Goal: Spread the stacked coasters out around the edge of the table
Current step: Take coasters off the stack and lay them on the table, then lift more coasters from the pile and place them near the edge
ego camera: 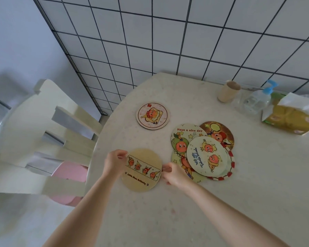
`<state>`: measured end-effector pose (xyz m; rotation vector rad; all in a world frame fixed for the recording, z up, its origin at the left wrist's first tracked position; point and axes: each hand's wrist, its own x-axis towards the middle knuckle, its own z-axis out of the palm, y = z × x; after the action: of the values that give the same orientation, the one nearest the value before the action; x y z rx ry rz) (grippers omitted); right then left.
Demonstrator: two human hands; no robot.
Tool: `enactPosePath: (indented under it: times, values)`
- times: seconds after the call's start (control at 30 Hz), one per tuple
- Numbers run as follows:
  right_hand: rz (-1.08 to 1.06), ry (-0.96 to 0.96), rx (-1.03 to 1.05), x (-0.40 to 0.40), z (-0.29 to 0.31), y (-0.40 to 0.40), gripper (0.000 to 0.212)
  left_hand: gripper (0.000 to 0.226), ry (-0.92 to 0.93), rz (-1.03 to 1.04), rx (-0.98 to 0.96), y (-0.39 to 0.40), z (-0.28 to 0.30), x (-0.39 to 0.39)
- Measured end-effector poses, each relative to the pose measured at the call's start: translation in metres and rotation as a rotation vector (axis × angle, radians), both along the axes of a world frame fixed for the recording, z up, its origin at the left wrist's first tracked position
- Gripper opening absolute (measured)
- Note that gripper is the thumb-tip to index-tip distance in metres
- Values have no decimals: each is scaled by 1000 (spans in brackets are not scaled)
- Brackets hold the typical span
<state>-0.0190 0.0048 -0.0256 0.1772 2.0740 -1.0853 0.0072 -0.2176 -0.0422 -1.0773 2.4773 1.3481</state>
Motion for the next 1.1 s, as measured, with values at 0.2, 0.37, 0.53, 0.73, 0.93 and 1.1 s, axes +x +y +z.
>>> enactPosePath:
  times: [0.2,0.37,0.53,0.73,0.93,1.1]
  values:
    - [-4,41,77,-24,7,48,27,39,-56,-68,-72,28,0,-2]
    - [-113,81,145,-48,13,100,27,35,11,-176,-71,79,4,-29]
    - [-219,103,235,-57,9,148,29,31,24,-250,12,139,3,-59]
    - [-353,113,336,-70,-2,189,36,27,16,-318,18,191,-1,-86]
    - [-457,17,216,-78,-7,189,24,18,-7,-221,76,218,-1,-92]
    - [-451,29,164,-74,-9,188,19,27,-108,-159,161,223,3,-92]
